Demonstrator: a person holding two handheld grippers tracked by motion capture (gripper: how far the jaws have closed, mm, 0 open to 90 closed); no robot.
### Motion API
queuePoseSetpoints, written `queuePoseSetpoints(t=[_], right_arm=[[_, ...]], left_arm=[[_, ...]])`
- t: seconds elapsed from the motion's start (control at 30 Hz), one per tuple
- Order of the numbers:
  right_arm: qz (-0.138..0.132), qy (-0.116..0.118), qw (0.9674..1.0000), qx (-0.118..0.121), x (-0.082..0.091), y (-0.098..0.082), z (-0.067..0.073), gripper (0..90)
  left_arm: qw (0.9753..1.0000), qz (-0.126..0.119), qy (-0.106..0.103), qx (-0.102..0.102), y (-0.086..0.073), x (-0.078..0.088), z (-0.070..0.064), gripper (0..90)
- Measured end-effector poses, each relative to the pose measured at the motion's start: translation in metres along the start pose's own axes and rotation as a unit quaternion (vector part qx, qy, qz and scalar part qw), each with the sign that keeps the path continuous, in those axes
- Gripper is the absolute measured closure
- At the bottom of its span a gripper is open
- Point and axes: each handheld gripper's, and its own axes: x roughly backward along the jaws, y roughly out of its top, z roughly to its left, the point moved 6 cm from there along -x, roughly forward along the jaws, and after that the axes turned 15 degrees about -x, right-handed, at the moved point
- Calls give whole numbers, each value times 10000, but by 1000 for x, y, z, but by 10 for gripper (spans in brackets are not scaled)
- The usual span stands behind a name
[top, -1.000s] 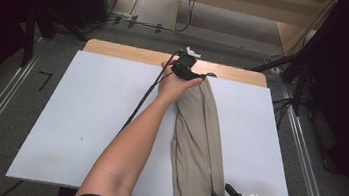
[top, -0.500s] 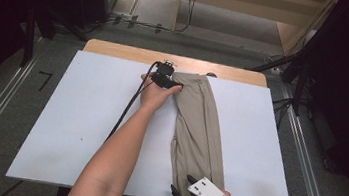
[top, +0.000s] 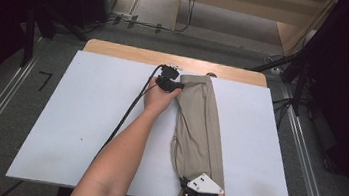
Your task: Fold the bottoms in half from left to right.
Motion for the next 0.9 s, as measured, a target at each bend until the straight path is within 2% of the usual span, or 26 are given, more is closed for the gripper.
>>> queuePoseSetpoints(t=[0.1, 0.13, 0.17, 0.2, 0.23, 0.27, 0.3, 0.33, 0.37, 0.4, 0.43, 0.63, 0.67, 0.77, 0.8, 0.83, 0.87, 0.9], right_arm=[[-93, 104, 9997, 204, 2, 4, 14, 871], [-109, 186, 9995, 216, 2, 7, 20, 871], [-111, 353, 9990, 261, 0, 12, 32, 871], [-111, 353, 9990, 261, 0, 12, 32, 871], [-135, 461, 9984, 307, -3, 17, 44, 871], [-152, 517, 9981, 305, -6, 19, 50, 871], [-152, 517, 9981, 305, -6, 19, 50, 871], [-155, 557, 9978, 319, -8, 22, 57, 871], [-177, 637, 9972, 341, -14, 26, 69, 871], [-190, 684, 9968, 367, -16, 28, 75, 871], [-190, 684, 9968, 367, -16, 28, 75, 871], [-250, 904, 9945, 454, -27, 44, 109, 870], [-250, 958, 9941, 445, -30, 48, 119, 870], [-210, 1004, 9941, 361, -35, 51, 125, 864], [-217, 1038, 9939, 307, -37, 53, 126, 832], [-192, 1064, 9938, 276, -39, 54, 127, 676], [-175, 1113, 9934, 218, -39, 55, 128, 504], [-130, 1154, 9930, 224, -39, 55, 126, 406]], left_arm=[[9999, -15, 86, -55, 4, 13, 11, 876], [9999, -18, 100, -36, 5, 18, 15, 876], [9999, -12, 107, -25, 5, 22, 20, 876], [9999, -4, 148, -7, 5, 26, 24, 876], [9998, 7, 178, -4, 4, 31, 29, 876], [9998, 20, 182, 0, 4, 35, 33, 876], [9998, 19, 190, 17, 3, 38, 36, 876], [9998, 39, 192, 20, 2, 42, 40, 876], [9998, 59, 214, 22, 1, 45, 44, 875], [9997, 81, 233, 13, 0, 48, 47, 876], [9996, 105, 256, 20, -2, 51, 51, 876], [9992, 119, 347, 136, -12, 64, 68, 875], [9991, 138, 365, 137, -13, 65, 71, 875], [9992, 2, 380, 122, -16, 70, 76, 869], [9989, -171, 424, 127, -16, 72, 77, 827], [9984, -291, 402, 255, -17, 75, 78, 708], [9981, -307, 326, 418, -18, 76, 79, 566], [9981, -284, 303, 454, -19, 79, 80, 416]])
